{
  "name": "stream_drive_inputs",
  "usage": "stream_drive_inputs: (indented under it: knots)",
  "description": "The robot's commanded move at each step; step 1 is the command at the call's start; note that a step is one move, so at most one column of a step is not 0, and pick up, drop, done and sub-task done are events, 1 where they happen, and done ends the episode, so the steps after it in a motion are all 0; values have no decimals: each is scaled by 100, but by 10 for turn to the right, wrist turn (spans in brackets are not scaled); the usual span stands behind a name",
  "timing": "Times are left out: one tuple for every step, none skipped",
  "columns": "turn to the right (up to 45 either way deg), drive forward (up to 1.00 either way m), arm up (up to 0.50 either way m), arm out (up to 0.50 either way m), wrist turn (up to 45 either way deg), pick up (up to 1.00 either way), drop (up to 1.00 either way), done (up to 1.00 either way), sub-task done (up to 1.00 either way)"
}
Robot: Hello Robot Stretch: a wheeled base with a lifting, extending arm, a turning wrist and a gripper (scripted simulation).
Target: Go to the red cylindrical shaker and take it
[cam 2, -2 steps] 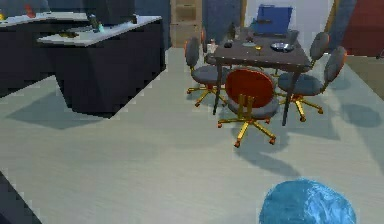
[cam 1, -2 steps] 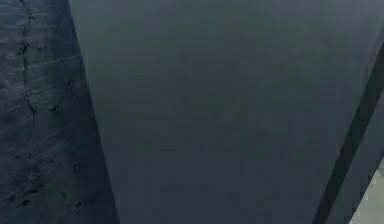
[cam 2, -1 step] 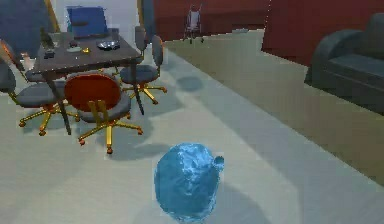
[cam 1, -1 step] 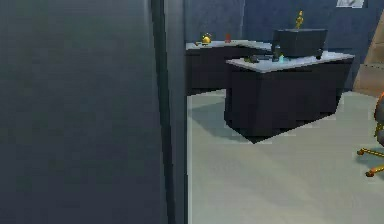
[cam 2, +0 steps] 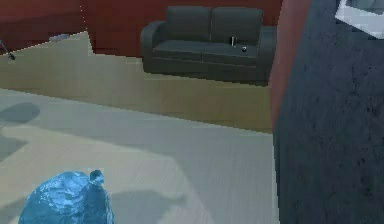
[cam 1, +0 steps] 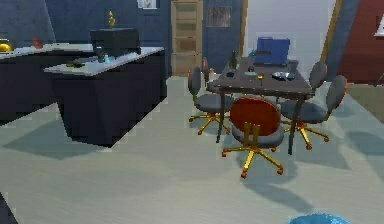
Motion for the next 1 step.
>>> stream_drive_inputs:
  knots:
    - [0, 60, 0, 0, 0, 0, 0, 0, 0]
